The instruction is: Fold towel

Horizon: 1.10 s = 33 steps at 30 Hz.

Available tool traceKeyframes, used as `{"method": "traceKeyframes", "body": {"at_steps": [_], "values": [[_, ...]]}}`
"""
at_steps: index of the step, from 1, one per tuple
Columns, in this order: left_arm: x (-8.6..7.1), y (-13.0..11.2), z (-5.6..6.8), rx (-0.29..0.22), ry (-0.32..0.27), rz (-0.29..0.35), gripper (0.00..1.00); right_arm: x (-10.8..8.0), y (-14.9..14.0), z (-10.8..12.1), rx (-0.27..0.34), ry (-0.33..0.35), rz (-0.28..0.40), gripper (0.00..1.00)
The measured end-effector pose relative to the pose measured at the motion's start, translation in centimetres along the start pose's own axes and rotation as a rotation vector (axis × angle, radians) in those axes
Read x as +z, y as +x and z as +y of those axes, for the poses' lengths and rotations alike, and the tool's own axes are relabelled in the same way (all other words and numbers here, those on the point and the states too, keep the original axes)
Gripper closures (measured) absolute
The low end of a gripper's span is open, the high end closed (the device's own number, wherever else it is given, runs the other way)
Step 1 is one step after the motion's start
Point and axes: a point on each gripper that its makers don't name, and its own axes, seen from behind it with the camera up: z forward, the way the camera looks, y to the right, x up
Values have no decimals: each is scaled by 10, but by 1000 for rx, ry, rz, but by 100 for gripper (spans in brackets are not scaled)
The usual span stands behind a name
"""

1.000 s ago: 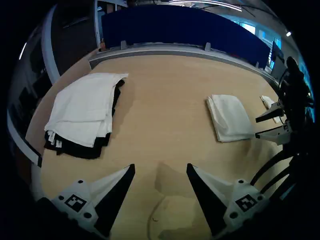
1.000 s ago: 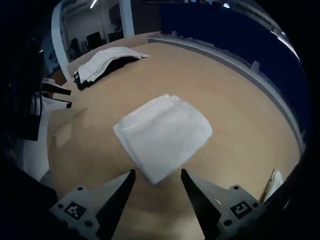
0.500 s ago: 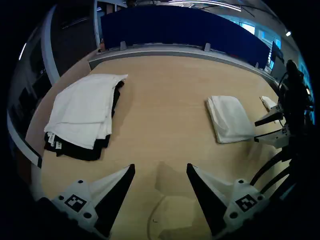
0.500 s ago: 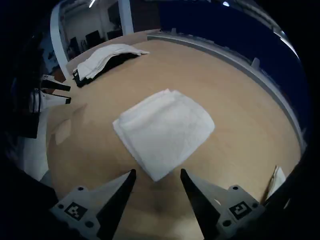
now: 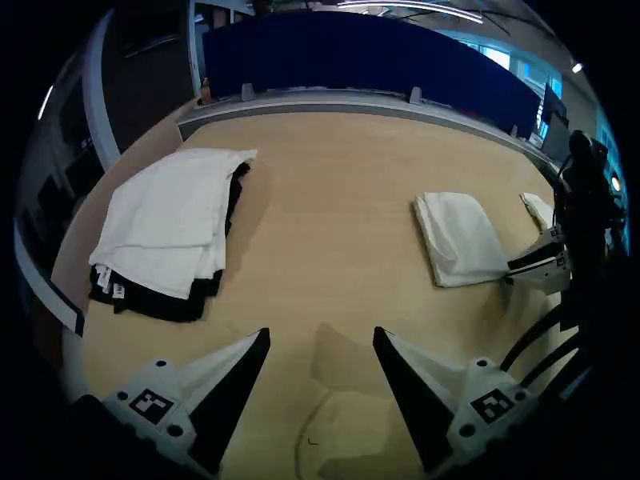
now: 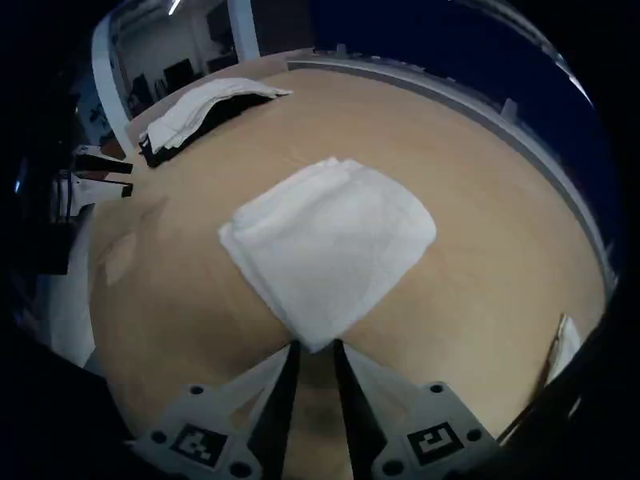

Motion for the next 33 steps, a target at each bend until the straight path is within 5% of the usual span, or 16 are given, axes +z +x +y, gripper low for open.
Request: {"method": "traceKeyframes", "body": {"at_steps": [11, 24, 33], "values": [[1, -2, -2, 0, 2, 0, 4, 2, 0, 1, 0, -18, 9, 95], [2, -2, 0, 3, 0, 1, 4, -3, 9, 3, 23, -16, 49, 98], [0, 1, 1, 5, 2, 7, 4, -32, 52, 8, 3, -35, 166, 98]]}}
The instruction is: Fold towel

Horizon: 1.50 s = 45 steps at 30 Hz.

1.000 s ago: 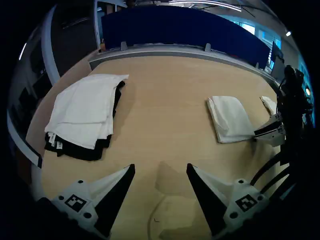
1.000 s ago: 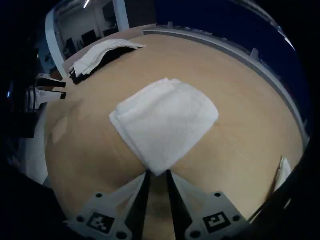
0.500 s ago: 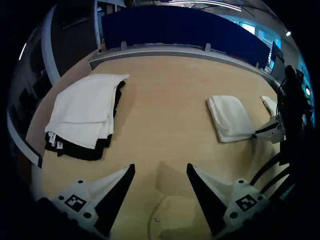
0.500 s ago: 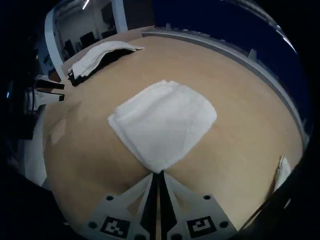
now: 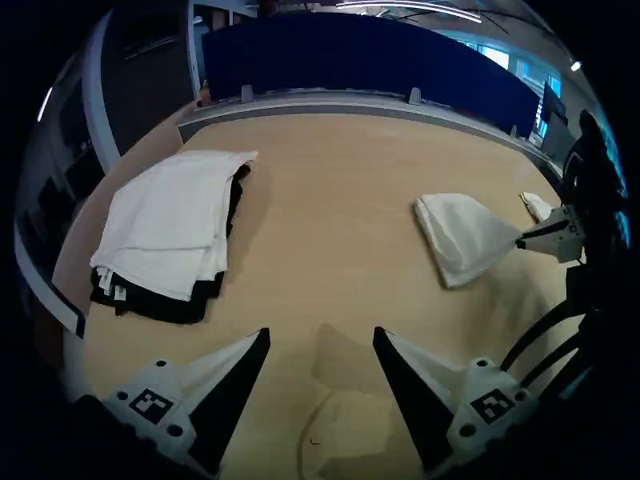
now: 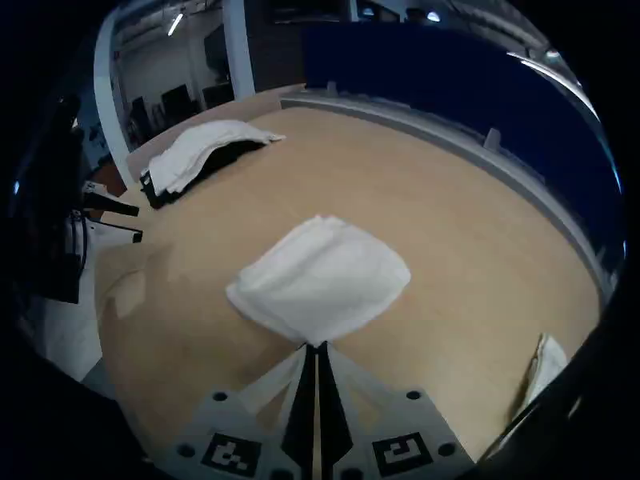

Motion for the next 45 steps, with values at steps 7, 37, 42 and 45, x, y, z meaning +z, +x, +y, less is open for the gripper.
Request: {"method": "traceKeyframes", "body": {"at_steps": [7, 37, 42, 45], "values": [[-4, 3, 0, -3, -2, 11, 4, -31, 56, 7, -41, -22, 116, 99], [-11, 8, 12, 11, -14, 34, 4, -114, 116, 70, -49, -137, 260, 98], [-13, 9, 14, 15, -16, 36, 4, -128, 111, 102, -46, -189, 252, 98], [-13, 9, 15, 17, -16, 36, 4, -138, 107, 125, -41, -224, 248, 98]]}}
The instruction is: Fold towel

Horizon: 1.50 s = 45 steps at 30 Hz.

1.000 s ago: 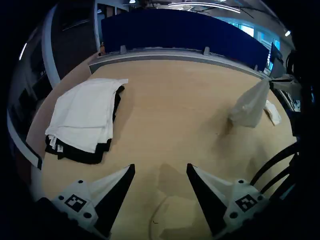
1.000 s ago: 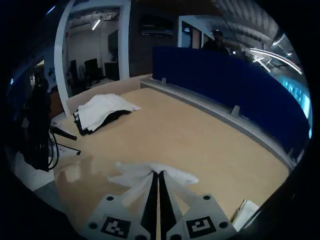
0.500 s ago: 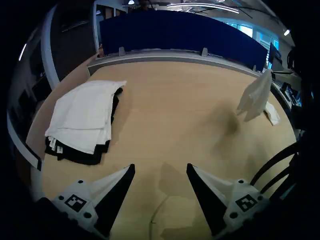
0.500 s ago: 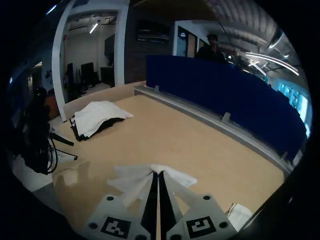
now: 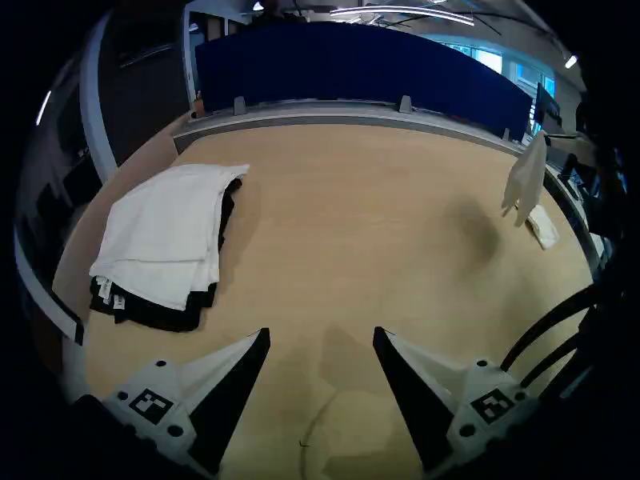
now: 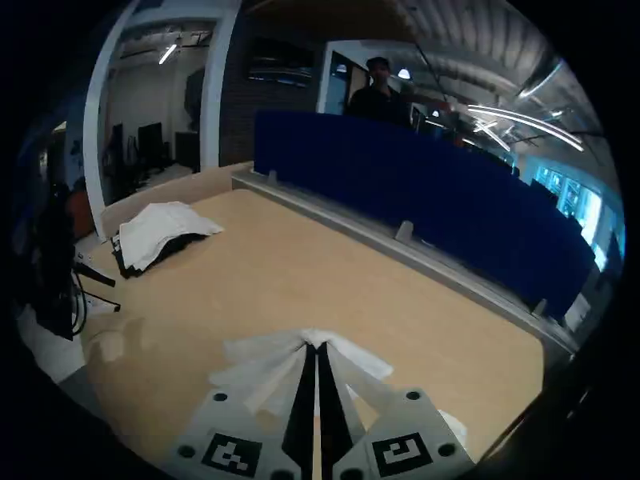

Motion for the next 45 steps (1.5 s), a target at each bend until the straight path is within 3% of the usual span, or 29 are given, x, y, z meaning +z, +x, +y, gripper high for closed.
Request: {"method": "traceKeyframes", "body": {"at_steps": [13, 23, 29, 36, 45], "values": [[5, 1, 2, 12, 6, -3, 4, -11, -9, 108, 29, -139, -12, 98], [8, 3, 9, 19, 7, -7, 4, -5, -26, 168, 29, -201, -51, 98], [10, 4, 10, 21, 9, -9, 4, 1, -38, 186, 35, -217, -80, 98], [11, 7, 10, 22, 11, -8, 4, 5, -56, 191, 45, -218, -112, 98], [13, 11, 14, 26, 9, -7, 4, -13, -88, 187, 88, -239, -139, 98]]}}
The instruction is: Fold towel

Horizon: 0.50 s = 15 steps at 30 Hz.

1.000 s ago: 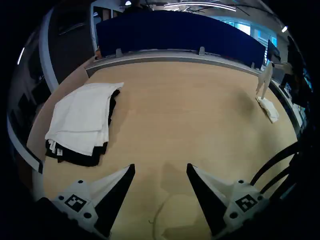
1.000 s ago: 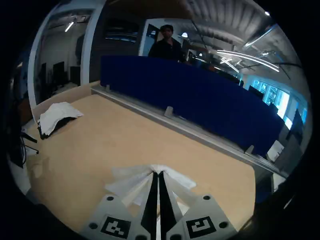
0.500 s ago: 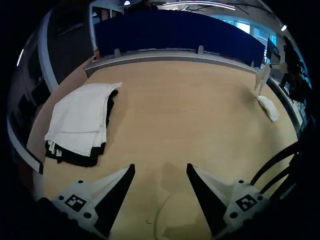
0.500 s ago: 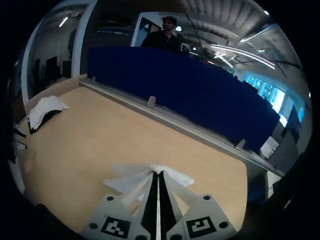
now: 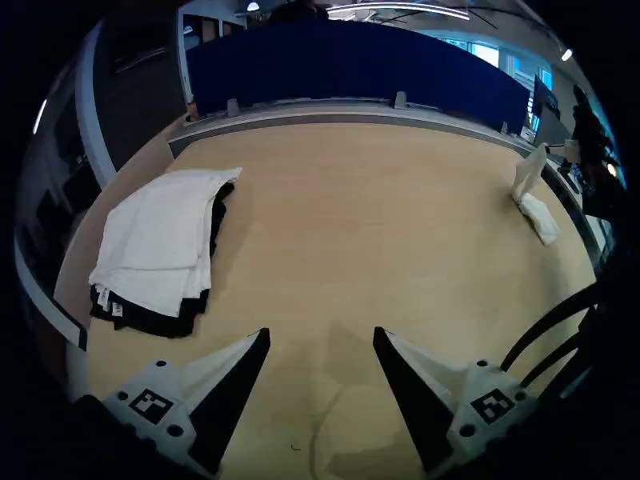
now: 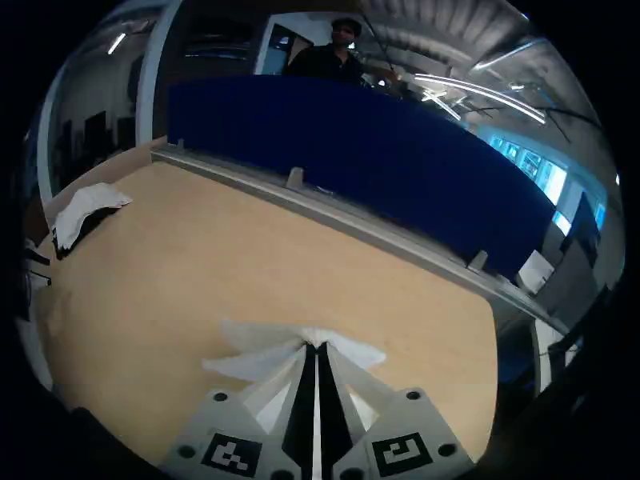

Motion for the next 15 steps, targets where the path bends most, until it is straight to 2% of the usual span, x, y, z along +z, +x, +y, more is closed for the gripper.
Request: {"method": "traceKeyframes", "body": {"at_steps": [8, 15], "values": [[-1, 1, 5, 7, -4, 0, 4, -23, -63, 10, 92, -49, -58, 98], [-2, 0, 7, 13, -8, -1, 4, -35, -120, 25, 179, -106, -125, 98]]}}
